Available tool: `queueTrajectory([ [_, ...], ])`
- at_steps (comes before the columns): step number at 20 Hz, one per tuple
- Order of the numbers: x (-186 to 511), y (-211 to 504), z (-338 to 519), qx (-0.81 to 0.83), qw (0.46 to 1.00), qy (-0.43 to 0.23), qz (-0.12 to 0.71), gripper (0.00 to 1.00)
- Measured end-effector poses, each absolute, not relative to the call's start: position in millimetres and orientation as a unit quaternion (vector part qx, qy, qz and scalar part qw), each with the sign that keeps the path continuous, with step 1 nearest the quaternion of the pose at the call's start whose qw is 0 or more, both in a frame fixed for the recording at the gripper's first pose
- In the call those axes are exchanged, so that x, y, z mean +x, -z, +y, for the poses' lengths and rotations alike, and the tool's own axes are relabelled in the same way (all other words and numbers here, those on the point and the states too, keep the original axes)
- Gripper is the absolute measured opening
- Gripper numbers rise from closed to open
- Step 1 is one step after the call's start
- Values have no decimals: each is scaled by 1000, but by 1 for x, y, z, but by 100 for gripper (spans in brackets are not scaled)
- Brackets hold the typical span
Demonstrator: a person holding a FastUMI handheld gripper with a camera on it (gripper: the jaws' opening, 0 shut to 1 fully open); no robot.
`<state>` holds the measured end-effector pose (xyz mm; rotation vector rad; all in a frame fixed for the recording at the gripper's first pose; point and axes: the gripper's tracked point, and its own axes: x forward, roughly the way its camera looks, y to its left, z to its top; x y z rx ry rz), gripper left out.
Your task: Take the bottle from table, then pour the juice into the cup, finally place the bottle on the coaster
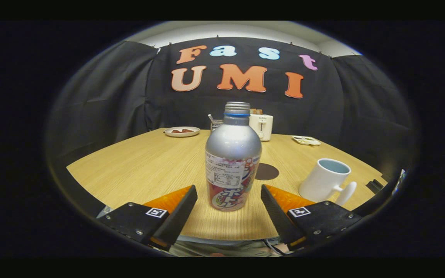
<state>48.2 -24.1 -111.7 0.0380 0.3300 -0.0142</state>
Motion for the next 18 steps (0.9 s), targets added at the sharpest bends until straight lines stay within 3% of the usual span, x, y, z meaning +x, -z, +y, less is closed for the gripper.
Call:
queueTrajectory([
  [10, 70, 126, -26, 36, 983, 1, 179, 97],
  [11, 70, 126, -22, 41, 983, -6, 179, 94],
  [12, 71, 126, -14, 47, 982, -18, 179, 80],
  [18, 61, 110, -12, 110, 980, -27, 163, 76],
])
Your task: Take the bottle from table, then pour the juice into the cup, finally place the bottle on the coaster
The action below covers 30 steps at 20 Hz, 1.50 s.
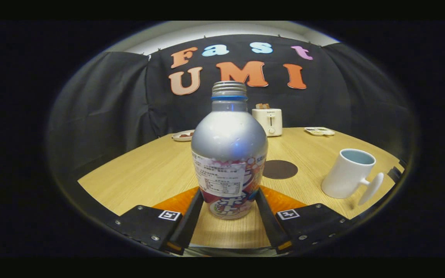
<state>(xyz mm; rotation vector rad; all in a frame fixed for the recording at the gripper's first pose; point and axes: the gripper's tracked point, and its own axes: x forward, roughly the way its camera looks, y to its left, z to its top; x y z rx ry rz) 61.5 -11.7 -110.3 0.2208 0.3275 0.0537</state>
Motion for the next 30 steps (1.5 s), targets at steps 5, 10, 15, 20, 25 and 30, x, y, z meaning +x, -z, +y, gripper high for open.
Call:
queueTrajectory([
  [5, 54, 74, -15, 242, 961, -38, 129, 76],
  [10, 60, 59, -40, 341, 934, -11, 103, 75],
  [15, 67, 56, -45, 427, 899, -8, 92, 75],
  [20, 73, 51, -48, 512, 855, 1, 89, 75],
  [25, 73, 46, -60, 582, 809, 24, 74, 75],
  [30, 73, 46, -69, 633, 770, 34, 67, 75],
])
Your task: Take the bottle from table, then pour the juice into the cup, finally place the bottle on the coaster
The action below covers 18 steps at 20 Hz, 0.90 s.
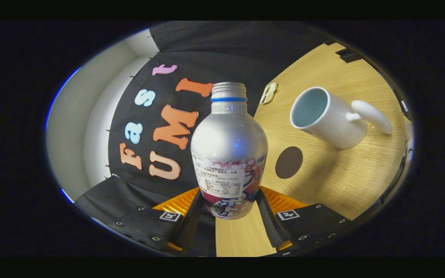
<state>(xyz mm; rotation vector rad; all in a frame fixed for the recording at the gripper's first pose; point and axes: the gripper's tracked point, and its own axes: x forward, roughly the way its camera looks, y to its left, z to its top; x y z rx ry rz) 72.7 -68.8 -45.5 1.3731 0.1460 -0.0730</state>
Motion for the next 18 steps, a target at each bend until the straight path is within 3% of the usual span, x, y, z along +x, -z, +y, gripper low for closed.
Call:
queueTrajectory([
  [18, 97, 29, -68, 761, 645, 41, 62, 75],
])
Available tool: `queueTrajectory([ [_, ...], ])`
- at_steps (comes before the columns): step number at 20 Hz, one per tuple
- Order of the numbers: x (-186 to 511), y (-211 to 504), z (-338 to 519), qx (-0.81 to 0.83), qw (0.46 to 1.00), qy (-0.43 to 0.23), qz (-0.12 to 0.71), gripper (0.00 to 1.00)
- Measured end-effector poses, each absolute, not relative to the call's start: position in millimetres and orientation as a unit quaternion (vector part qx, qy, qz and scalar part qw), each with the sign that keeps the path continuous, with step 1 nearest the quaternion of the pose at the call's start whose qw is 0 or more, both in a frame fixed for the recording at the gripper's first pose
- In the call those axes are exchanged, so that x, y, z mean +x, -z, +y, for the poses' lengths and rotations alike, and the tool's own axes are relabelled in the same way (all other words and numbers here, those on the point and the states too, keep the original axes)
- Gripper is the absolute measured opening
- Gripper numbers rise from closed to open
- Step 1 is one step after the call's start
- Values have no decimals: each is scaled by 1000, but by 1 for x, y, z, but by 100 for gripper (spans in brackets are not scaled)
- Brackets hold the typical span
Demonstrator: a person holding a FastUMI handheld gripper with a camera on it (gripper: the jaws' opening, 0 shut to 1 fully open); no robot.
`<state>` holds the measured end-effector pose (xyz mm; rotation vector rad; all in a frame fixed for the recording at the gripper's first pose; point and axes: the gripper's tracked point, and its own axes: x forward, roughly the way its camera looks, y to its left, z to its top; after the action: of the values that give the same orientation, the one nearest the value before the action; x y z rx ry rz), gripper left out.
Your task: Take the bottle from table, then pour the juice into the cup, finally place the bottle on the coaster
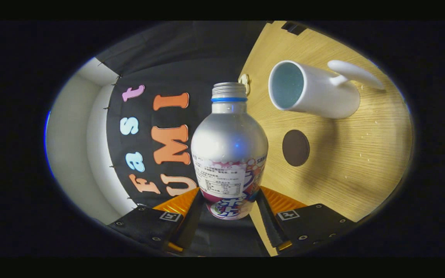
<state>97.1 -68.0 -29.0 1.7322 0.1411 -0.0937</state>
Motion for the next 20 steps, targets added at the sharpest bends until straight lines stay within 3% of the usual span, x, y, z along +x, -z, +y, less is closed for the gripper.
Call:
queueTrajectory([
  [20, 103, 5, -77, 829, 553, 51, 60, 75],
])
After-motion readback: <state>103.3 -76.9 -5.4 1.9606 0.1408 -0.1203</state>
